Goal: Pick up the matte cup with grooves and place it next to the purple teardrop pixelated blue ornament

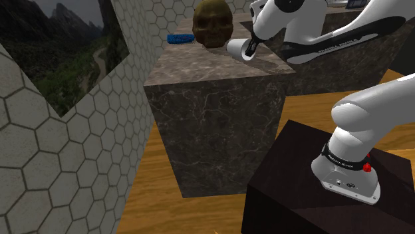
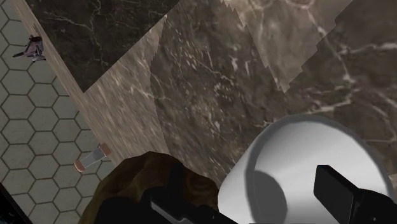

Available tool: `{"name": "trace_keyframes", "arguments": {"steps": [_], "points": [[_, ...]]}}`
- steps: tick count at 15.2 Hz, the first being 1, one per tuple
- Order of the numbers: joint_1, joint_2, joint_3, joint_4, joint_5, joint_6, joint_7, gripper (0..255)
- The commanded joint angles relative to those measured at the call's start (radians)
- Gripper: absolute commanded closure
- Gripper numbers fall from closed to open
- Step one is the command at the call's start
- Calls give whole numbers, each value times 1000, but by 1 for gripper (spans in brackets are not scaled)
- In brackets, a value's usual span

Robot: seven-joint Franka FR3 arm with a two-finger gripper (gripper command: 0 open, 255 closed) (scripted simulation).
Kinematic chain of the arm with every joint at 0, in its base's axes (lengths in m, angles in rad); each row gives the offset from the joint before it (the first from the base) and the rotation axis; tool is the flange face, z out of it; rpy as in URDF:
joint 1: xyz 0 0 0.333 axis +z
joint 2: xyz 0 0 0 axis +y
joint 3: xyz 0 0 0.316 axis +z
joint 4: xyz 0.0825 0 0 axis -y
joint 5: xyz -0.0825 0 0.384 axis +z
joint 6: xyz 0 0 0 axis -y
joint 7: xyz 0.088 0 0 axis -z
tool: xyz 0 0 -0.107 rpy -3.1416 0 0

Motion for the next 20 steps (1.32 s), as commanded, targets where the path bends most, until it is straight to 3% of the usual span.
{"name": "trace_keyframes", "arguments": {"steps": [1,2,11,20], "points": [[0,0,0,0,0,0,0,0],[0,0,0,0,0,0,0,255],[0,0,0,0,0,0,0,255],[72,-14,-58,83,83,-102,-122,255]]}}
